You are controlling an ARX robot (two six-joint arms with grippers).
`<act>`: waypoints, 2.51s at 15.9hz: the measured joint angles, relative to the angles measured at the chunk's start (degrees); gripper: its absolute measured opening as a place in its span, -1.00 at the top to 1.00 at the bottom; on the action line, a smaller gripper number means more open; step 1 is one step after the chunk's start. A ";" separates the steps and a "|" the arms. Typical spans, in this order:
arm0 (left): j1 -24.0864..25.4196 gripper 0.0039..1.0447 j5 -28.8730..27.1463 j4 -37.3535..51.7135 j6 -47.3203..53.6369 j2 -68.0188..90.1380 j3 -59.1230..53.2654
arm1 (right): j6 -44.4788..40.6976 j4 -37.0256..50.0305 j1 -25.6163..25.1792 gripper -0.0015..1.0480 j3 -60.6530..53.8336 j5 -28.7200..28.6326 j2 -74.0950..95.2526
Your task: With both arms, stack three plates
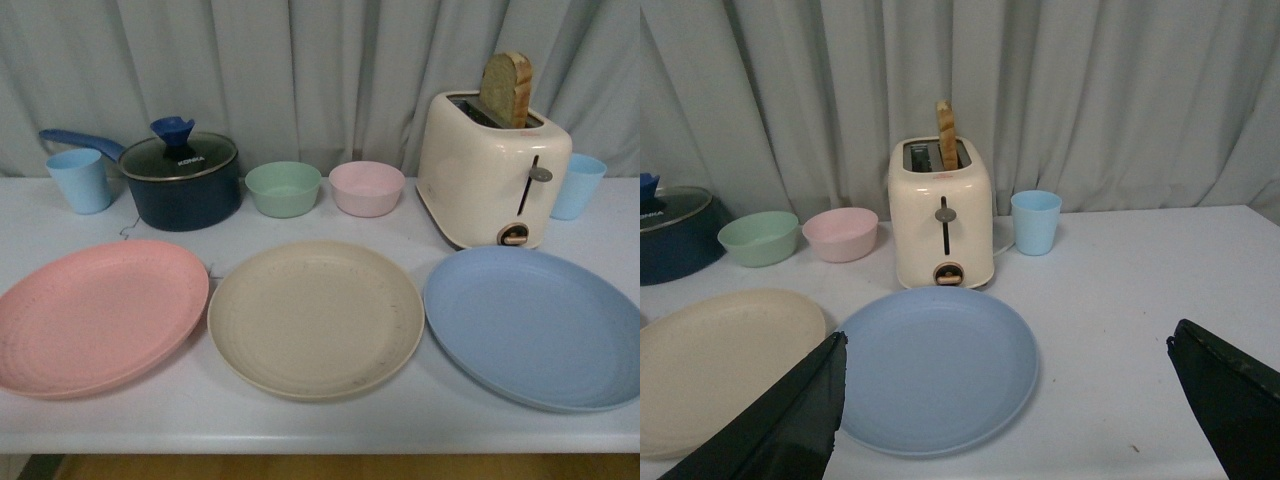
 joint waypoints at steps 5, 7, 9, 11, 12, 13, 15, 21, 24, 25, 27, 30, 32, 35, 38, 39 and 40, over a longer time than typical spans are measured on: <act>9.60 -0.88 0.02 -6.67 4.81 38.32 19.15 | 0.00 0.02 0.00 -0.87 0.00 -0.02 -0.02; 12.04 -0.88 0.24 -4.52 7.65 55.65 26.97 | 0.00 -0.02 0.00 -0.87 0.00 -0.02 -0.02; 12.96 -0.88 1.40 -3.80 8.02 68.52 35.56 | 0.00 0.02 0.00 -0.87 0.00 -0.02 0.00; 13.38 -0.88 2.80 -5.55 8.79 79.34 44.54 | 0.00 0.00 0.00 -0.87 0.00 -0.02 -0.02; 13.46 -0.88 3.56 -7.17 9.09 85.42 48.54 | 0.00 0.00 0.00 -0.87 0.00 -0.02 -0.02; 13.55 -0.88 4.07 -7.61 9.09 86.88 49.53 | 0.00 0.02 0.00 -0.87 0.00 -0.02 -0.02; 13.60 -0.88 5.16 -7.96 9.11 91.01 52.04 | 0.00 0.00 0.00 -0.87 0.00 -0.02 0.00; 13.51 -0.88 7.41 -9.22 9.03 100.63 58.25 | 0.00 0.00 0.00 -0.87 0.00 -0.02 -0.02; 13.31 -0.88 9.09 -10.01 8.72 108.45 63.30 | 0.00 0.02 0.00 -0.87 0.00 -0.02 -0.02; 13.31 -0.88 9.38 -10.03 8.52 110.29 64.35 | 0.00 0.00 0.00 -0.87 0.00 -0.02 -0.02; 16.41 -0.88 9.31 -9.07 7.52 120.28 69.90 | 0.00 0.00 0.00 -0.87 0.00 -0.02 -0.02; 18.80 -0.59 11.96 -9.33 5.88 123.80 71.87 | 0.00 0.00 0.00 -0.87 0.00 -0.02 -0.02; 18.80 -0.17 12.85 -9.64 4.87 123.95 71.91 | 0.00 0.00 0.00 -0.87 0.00 -0.02 -0.02; 18.69 0.45 12.68 -9.90 4.52 124.74 71.93 | 0.00 0.00 0.00 -0.87 0.00 -0.02 -0.02; 18.93 0.96 14.23 -9.70 3.85 124.72 71.97 | 0.00 0.00 0.00 -0.87 0.00 -0.02 -0.02; 19.08 0.96 14.51 -10.10 3.58 124.37 71.97 | 0.00 0.00 0.00 -0.87 0.00 -0.02 -0.02; 19.34 0.96 14.21 -10.73 3.56 123.75 71.97 | 0.00 0.00 0.00 -0.87 0.00 -0.02 -0.02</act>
